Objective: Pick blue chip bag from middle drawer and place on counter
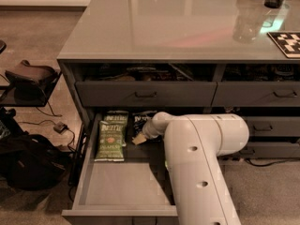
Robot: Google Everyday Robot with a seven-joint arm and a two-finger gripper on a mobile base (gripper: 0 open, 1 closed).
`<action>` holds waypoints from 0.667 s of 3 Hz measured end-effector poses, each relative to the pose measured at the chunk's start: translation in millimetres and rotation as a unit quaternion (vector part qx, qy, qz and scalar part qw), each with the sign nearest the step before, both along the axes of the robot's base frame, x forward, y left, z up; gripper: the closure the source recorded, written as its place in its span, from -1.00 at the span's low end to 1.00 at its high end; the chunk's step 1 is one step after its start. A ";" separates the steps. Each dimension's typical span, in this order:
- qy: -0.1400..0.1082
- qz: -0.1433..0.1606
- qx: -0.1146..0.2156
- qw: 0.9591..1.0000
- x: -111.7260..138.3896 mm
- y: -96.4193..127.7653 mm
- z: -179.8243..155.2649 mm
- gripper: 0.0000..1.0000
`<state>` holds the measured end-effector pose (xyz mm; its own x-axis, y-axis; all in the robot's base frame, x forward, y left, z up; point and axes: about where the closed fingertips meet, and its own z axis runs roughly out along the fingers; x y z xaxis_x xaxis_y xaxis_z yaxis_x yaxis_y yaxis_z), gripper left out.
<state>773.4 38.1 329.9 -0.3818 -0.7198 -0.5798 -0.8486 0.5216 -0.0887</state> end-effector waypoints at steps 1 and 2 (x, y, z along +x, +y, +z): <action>0.000 0.000 0.000 1.000 0.0 0.0 9.0 0.78; 0.000 0.000 0.000 1.000 0.0 0.0 17.7 1.00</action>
Offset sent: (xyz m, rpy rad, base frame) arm -0.0438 -0.0116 0.0665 0.0924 -0.1036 0.0604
